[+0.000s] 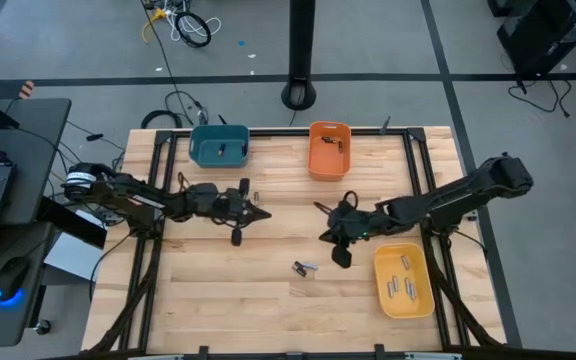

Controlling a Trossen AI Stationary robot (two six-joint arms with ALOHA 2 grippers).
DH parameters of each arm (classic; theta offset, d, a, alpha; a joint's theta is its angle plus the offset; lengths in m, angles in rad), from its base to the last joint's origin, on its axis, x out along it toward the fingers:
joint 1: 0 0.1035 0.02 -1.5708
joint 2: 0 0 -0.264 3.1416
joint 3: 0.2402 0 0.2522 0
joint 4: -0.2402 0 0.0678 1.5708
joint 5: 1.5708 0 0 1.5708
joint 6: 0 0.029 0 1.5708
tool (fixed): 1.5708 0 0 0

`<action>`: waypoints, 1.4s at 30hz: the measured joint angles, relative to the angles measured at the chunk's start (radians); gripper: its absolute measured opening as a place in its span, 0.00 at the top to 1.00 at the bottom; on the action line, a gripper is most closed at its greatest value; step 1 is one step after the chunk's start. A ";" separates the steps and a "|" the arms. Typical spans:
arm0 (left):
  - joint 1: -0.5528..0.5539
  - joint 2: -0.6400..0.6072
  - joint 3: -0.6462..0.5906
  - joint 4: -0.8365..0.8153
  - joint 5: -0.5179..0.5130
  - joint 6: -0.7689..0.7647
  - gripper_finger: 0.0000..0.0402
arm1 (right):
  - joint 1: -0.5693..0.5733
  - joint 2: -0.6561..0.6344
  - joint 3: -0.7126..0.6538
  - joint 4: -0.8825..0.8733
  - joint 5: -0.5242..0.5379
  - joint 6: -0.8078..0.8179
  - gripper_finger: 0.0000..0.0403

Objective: Sort batteries
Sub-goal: Put the small black battery into the orange bin

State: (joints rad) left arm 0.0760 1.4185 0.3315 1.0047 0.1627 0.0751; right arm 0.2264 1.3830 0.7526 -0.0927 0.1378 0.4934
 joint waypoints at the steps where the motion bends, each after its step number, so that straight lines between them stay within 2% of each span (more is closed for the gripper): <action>1: -0.003 0.000 -0.007 0.003 0.000 -0.008 0.98 | 0.000 0.023 0.009 0.017 -0.001 0.000 0.95; 9: -0.036 0.000 -0.025 -0.005 -0.036 -0.027 0.98 | 0.036 0.262 0.193 0.003 0.013 0.004 0.92; 16: -0.040 0.000 -0.025 -0.011 -0.037 -0.026 0.98 | 0.058 0.427 0.403 -0.219 0.033 0.085 0.86; 20: -0.049 0.000 -0.025 -0.012 -0.038 -0.026 0.98 | 0.072 0.492 0.483 -0.272 0.018 0.111 0.81; 27: -0.064 0.000 -0.025 -0.016 -0.038 -0.027 0.98 | 0.082 0.569 0.531 -0.295 -0.003 0.148 0.73; 34: -0.065 0.000 -0.025 -0.012 -0.045 -0.026 0.98 | 0.078 0.587 0.537 -0.332 0.034 0.161 0.73; 42: -0.065 0.000 -0.024 -0.006 -0.060 -0.004 0.98 | 0.075 0.615 0.536 -0.337 0.025 0.153 0.72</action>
State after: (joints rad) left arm 0.0109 1.4185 0.3073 0.9984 0.1031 0.0711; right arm 0.3016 1.9976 1.2884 -0.4294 0.1631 0.6468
